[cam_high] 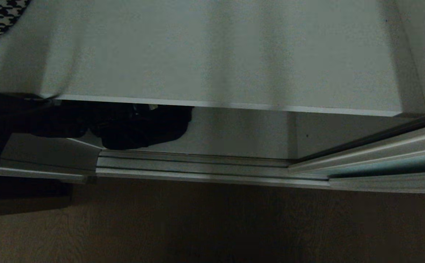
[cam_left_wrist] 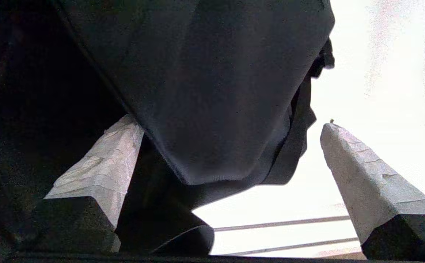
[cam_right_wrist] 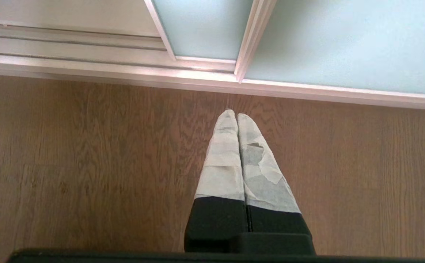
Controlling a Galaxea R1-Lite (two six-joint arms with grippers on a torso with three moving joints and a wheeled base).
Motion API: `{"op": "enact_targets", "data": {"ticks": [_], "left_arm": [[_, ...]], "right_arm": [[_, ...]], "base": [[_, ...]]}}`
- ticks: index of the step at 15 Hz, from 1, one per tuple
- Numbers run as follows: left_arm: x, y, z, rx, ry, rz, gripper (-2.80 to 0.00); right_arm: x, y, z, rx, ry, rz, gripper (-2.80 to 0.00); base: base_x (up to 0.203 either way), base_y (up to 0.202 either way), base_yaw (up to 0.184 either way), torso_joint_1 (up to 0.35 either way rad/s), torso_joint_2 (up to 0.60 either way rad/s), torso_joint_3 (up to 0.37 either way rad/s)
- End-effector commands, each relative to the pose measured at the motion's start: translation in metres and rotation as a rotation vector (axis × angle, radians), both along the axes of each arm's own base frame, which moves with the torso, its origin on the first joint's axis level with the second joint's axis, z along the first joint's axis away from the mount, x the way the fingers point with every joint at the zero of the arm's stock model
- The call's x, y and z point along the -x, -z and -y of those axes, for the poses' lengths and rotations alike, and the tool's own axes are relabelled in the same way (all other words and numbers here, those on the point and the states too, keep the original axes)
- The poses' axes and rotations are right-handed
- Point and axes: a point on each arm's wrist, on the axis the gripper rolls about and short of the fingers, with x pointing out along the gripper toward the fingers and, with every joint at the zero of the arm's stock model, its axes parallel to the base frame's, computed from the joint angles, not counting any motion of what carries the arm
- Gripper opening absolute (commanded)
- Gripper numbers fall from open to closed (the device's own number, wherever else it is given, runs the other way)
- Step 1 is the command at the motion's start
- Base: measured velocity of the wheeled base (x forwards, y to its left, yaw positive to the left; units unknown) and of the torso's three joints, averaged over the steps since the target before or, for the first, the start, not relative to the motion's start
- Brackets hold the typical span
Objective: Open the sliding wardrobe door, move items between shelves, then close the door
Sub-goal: Place the bag on the lower shelf
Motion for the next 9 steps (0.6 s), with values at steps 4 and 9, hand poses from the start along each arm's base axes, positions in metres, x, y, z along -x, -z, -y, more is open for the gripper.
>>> {"op": "enact_targets", "data": {"ticks": [4, 9], "left_arm": [[0.0012, -0.0006, 0.0007, -0.003, 0.003, 0.002, 0.00], [0.0051, -0.0071, 0.0007, -0.003, 0.003, 0.053, -2.80]], "right_arm": [[-0.0001, 0.0000, 0.0000, 0.000, -0.001, -0.001, -2.80], [-0.0001, -0.0001, 0.0000, 0.000, -0.001, 0.001, -2.80]], "base": [[-0.162, 0.000, 0.000, 0.002, 0.00, 0.004], [-0.158, 0.000, -0.001, -0.003, 0.00, 0.004]]}}
